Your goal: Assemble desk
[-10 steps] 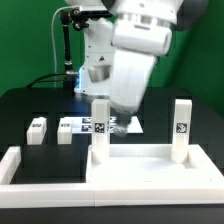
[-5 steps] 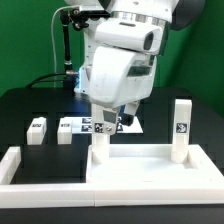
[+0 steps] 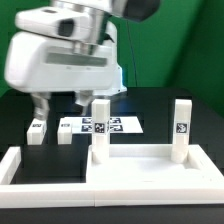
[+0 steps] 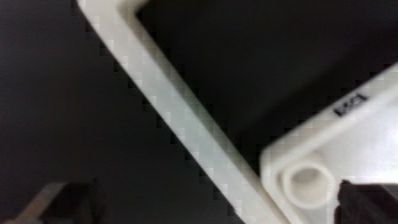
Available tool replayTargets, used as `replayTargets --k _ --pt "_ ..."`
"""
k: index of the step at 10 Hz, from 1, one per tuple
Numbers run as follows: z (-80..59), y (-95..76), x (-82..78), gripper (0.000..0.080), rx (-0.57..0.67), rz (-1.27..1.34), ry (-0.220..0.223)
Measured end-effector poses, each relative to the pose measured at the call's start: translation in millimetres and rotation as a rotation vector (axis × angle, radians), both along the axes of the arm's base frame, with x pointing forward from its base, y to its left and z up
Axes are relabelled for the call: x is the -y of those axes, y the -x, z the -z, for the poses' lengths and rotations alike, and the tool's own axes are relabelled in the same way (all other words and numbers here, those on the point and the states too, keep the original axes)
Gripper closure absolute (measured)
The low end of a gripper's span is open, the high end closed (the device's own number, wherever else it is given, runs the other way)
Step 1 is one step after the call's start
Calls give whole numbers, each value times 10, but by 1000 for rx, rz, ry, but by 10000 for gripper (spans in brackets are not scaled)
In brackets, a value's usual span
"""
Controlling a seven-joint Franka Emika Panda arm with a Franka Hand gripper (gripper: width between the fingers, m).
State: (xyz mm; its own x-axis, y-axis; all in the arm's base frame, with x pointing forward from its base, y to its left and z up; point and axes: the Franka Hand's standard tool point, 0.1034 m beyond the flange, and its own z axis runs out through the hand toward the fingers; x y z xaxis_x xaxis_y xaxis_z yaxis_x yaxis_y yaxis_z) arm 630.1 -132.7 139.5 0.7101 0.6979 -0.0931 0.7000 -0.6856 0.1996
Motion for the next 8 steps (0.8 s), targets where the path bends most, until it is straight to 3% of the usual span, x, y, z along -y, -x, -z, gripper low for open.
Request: replayTargets --k 1,6,8 --pt "-46 -15 45 150 23 103 -5" --pt "2 -7 9 150 82 407 -47" --pt "110 225 255 150 77 583 -103"
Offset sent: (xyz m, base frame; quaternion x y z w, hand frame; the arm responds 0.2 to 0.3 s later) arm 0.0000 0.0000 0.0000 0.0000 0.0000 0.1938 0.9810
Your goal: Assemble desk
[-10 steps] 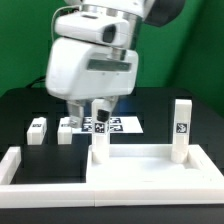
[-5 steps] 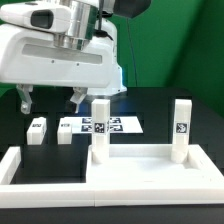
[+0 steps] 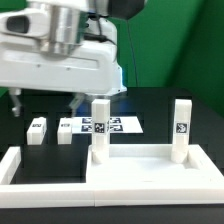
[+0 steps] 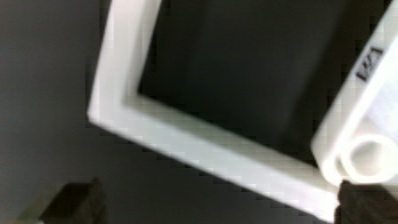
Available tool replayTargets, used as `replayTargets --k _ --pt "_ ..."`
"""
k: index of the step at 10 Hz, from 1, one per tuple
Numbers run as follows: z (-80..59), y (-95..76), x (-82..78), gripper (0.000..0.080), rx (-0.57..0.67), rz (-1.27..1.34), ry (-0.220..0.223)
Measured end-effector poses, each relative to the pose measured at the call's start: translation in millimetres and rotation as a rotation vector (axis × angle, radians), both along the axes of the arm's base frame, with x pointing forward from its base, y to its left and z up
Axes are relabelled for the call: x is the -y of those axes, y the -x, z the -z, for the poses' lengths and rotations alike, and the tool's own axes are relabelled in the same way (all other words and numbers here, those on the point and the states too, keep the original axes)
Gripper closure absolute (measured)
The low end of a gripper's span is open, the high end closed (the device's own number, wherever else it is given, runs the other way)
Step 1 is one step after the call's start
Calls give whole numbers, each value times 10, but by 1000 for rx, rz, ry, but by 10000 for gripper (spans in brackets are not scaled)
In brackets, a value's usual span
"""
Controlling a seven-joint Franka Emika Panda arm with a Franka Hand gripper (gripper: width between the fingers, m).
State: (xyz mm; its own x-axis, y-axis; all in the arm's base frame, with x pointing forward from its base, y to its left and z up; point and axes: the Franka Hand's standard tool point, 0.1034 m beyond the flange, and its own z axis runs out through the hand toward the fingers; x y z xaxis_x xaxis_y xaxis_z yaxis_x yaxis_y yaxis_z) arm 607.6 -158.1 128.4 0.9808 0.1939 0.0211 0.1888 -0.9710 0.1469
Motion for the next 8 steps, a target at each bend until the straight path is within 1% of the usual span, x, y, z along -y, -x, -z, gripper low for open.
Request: replayTargets --k 1,2,3,4,7,8 --pt "21 143 122 150 -6 63 -13" --pt "83 305 260 150 -27 152 -31" --pt "111 380 302 150 -49 219 -36" --pt "95 328 250 150 -35 237 -35" --pt "115 357 231 150 -64 235 -41" --pt "183 494 242 150 -155 268 -52"
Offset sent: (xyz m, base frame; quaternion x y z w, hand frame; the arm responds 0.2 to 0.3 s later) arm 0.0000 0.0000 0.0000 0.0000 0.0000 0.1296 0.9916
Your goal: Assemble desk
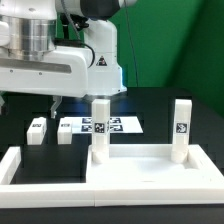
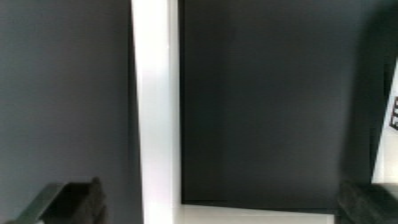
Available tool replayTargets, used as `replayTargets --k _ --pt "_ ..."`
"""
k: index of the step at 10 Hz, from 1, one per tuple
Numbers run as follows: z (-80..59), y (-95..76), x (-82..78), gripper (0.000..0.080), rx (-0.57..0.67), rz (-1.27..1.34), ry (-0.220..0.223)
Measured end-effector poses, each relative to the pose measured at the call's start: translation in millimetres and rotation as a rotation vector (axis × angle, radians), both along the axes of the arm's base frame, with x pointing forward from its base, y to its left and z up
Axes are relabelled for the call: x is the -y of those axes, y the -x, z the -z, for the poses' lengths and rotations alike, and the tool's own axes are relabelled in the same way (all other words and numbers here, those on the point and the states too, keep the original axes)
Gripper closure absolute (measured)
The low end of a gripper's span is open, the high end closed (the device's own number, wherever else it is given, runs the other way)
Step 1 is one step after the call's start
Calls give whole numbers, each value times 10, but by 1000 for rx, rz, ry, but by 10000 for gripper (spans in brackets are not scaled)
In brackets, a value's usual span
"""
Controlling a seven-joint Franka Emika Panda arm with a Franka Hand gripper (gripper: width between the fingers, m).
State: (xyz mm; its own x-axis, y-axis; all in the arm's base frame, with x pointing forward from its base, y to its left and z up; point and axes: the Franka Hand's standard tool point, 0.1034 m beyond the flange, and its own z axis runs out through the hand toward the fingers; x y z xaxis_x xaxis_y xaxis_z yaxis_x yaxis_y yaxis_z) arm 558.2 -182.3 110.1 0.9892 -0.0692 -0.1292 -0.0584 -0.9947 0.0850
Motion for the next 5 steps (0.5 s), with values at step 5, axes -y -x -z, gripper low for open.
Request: replayTargets --k 5 --pt "258 433 133 150 -460 118 -66"
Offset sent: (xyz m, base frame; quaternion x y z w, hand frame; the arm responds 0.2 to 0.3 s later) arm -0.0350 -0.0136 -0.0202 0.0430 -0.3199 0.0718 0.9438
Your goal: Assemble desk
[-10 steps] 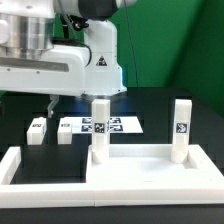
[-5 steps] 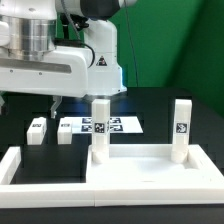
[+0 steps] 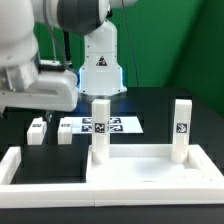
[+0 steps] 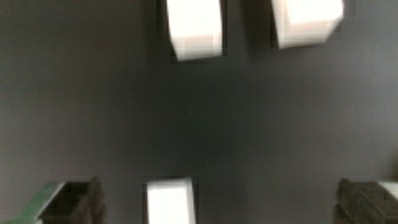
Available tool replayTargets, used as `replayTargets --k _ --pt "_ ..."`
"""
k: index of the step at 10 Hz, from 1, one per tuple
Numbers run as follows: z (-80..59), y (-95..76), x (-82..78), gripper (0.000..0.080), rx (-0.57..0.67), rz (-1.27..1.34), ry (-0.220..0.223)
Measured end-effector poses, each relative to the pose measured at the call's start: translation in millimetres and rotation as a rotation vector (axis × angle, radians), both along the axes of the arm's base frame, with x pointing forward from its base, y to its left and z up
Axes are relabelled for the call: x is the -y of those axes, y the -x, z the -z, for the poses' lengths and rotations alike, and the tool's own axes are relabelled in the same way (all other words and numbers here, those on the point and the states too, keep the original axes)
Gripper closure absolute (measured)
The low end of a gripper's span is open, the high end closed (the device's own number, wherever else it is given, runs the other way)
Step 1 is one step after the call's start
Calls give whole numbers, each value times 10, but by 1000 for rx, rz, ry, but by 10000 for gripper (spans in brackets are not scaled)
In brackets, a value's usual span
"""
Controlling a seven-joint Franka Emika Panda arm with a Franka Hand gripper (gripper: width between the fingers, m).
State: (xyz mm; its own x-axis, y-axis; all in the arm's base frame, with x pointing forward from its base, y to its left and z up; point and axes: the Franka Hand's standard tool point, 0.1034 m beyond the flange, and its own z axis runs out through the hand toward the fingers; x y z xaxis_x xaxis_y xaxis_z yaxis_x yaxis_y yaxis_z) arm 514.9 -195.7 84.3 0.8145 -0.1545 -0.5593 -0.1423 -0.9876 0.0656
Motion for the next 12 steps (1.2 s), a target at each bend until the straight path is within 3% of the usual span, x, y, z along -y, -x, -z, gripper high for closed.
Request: replayTargets --k 3,6,7,12 --pt "47 48 -18 150 -156 14 -22" --pt "179 419 -14 150 -365 110 -57" --pt "261 462 27 150 -373 118 -56" --pt "268 435 14 150 -346 112 -46"
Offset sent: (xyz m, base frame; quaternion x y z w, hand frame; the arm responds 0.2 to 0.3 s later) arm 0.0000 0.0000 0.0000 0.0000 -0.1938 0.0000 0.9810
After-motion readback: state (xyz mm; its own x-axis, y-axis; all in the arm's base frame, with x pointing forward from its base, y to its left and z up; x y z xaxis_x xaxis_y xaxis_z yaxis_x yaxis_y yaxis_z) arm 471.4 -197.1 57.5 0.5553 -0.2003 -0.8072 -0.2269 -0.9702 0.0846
